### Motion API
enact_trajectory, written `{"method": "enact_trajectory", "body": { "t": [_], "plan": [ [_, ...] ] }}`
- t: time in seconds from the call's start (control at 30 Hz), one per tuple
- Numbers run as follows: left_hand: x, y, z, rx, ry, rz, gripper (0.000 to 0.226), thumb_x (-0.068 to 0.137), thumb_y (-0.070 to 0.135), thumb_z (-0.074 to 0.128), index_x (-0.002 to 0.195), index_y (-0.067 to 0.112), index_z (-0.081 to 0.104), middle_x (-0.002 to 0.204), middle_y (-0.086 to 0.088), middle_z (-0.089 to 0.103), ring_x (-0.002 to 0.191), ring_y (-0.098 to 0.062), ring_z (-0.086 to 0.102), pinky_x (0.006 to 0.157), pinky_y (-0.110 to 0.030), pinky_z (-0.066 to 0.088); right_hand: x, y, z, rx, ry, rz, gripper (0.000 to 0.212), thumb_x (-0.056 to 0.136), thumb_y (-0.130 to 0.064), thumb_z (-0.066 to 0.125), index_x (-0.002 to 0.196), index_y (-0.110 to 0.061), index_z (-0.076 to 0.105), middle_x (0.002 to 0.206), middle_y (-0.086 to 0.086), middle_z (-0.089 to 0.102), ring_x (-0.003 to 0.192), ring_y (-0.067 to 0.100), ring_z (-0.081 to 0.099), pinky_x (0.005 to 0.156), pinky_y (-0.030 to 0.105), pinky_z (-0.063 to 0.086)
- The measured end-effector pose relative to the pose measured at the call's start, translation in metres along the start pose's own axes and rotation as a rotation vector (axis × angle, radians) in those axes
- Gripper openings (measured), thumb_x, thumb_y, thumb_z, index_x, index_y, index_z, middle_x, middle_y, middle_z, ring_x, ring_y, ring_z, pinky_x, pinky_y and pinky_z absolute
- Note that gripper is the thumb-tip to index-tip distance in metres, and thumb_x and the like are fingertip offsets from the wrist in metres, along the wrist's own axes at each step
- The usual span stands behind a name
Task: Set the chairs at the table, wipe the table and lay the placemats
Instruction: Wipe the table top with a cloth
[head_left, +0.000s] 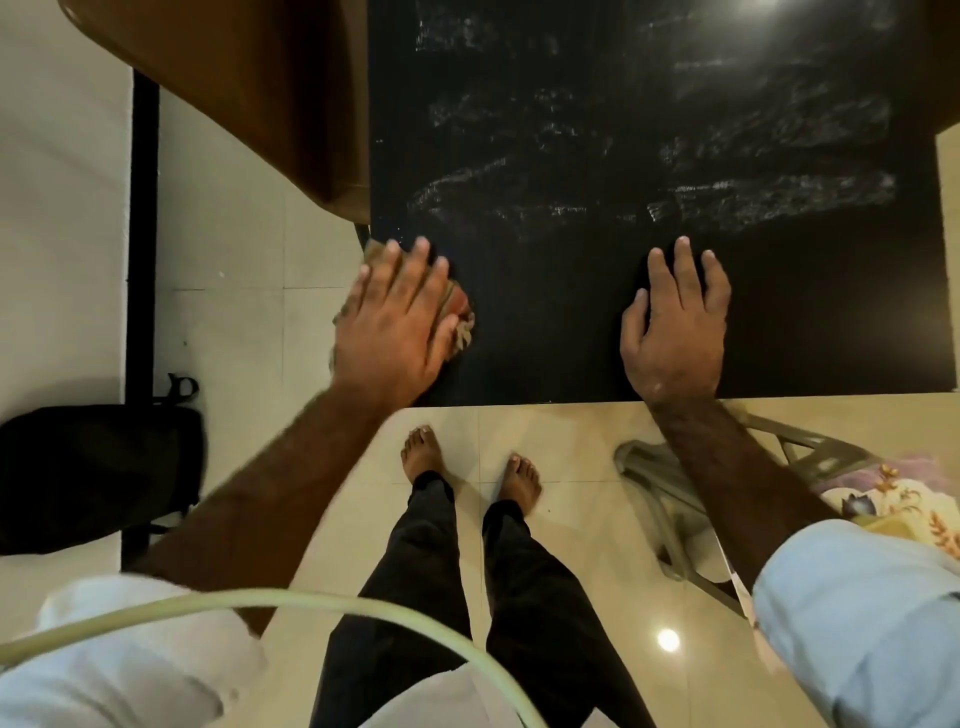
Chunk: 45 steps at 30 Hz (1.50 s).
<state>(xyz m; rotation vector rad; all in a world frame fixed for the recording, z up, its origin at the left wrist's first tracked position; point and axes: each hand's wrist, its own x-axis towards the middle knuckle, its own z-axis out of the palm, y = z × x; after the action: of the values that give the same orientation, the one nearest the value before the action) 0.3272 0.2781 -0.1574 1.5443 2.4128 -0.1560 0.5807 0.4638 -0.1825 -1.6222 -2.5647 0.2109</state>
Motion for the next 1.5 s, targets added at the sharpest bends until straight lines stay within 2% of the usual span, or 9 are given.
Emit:
{"method": "enact_trajectory", "body": {
  "t": [0.13,0.27,0.4,0.57,0.73,0.9,1.07,1.3,1.5],
  "plan": [
    [0.077,0.01,-0.024,0.013,0.098,-0.105,0.074,0.113,0.06,0.021,0.175,0.022,0.013,0.184,-0.006,0.005,0.17,-0.03,0.002,0.137,-0.052,0.008,0.0,0.002,-0.001,-0.002,0.023,-0.003,0.054,0.114,-0.037,0.041,0.164,-0.016,0.048,0.176,0.009,0.036,0.164,0.036,0.026,0.129,0.058,0.033],
    [0.1,0.062,-0.027,-0.001,0.068,0.097,0.074,0.112,0.057,0.022,0.175,0.02,0.013,0.184,-0.008,0.006,0.17,-0.032,0.005,0.136,-0.057,0.013,0.002,0.004,-0.002,0.007,-0.008,0.002,0.055,0.114,-0.038,0.041,0.165,-0.018,0.046,0.178,0.008,0.033,0.165,0.035,0.022,0.131,0.058,0.03],
    [0.046,0.065,-0.009,0.013,0.015,0.254,0.072,0.113,0.06,0.023,0.176,0.026,0.013,0.184,-0.006,0.002,0.17,-0.035,0.003,0.134,-0.062,0.013,0.001,0.002,-0.003,0.023,-0.007,0.003,0.056,0.113,-0.038,0.04,0.164,-0.017,0.047,0.177,0.01,0.034,0.165,0.036,0.024,0.13,0.059,0.03],
    [0.04,0.002,-0.012,0.017,-0.032,0.068,0.08,0.109,0.071,0.023,0.174,0.036,-0.006,0.182,-0.014,-0.016,0.168,-0.042,-0.011,0.134,-0.067,0.006,0.004,-0.003,-0.003,0.038,-0.007,0.0,0.055,0.114,-0.037,0.041,0.164,-0.016,0.047,0.177,0.01,0.036,0.165,0.037,0.024,0.131,0.059,0.03],
    [0.12,-0.011,-0.037,0.043,0.044,-0.078,0.085,0.11,0.064,0.016,0.174,0.009,0.006,0.182,-0.022,0.004,0.169,-0.04,0.004,0.136,-0.059,0.013,0.005,-0.004,-0.002,0.027,0.007,0.013,0.056,0.113,-0.038,0.039,0.163,-0.016,0.049,0.176,0.01,0.038,0.164,0.037,0.026,0.13,0.057,0.032],
    [0.149,0.053,-0.039,0.017,0.05,0.051,0.086,0.111,0.06,0.022,0.173,0.003,0.01,0.181,-0.025,0.005,0.169,-0.041,0.005,0.136,-0.059,0.012,0.006,-0.002,-0.003,0.024,0.003,0.017,0.055,0.112,-0.036,0.043,0.163,-0.016,0.05,0.175,0.01,0.039,0.164,0.037,0.027,0.13,0.057,0.032],
    [0.095,0.099,-0.016,0.033,-0.03,0.303,0.084,0.111,0.06,0.025,0.173,0.005,0.011,0.181,-0.024,-0.001,0.169,-0.041,-0.001,0.136,-0.061,0.009,0.004,-0.002,-0.005,0.028,-0.001,0.016,0.053,0.112,-0.031,0.05,0.163,-0.017,0.05,0.175,0.008,0.039,0.164,0.035,0.026,0.129,0.055,0.034],
    [0.092,0.04,-0.022,0.096,-0.022,0.174,0.08,0.11,0.065,0.019,0.174,0.018,0.008,0.184,-0.011,-0.003,0.17,-0.035,-0.003,0.133,-0.068,0.009,0.005,-0.009,-0.008,0.025,0.003,0.027,0.052,0.112,-0.031,0.052,0.162,-0.017,0.05,0.175,0.008,0.039,0.164,0.034,0.027,0.127,0.055,0.038],
    [0.169,0.095,-0.037,0.064,0.076,0.177,0.079,0.111,0.058,0.018,0.174,0.01,0.02,0.183,-0.015,0.011,0.169,-0.034,0.009,0.134,-0.062,0.015,0.005,-0.005,-0.004,0.057,0.03,0.049,0.056,0.112,-0.031,0.053,0.164,-0.011,0.046,0.175,0.015,0.035,0.162,0.035,0.031,0.13,0.05,0.034]
  ]
}}
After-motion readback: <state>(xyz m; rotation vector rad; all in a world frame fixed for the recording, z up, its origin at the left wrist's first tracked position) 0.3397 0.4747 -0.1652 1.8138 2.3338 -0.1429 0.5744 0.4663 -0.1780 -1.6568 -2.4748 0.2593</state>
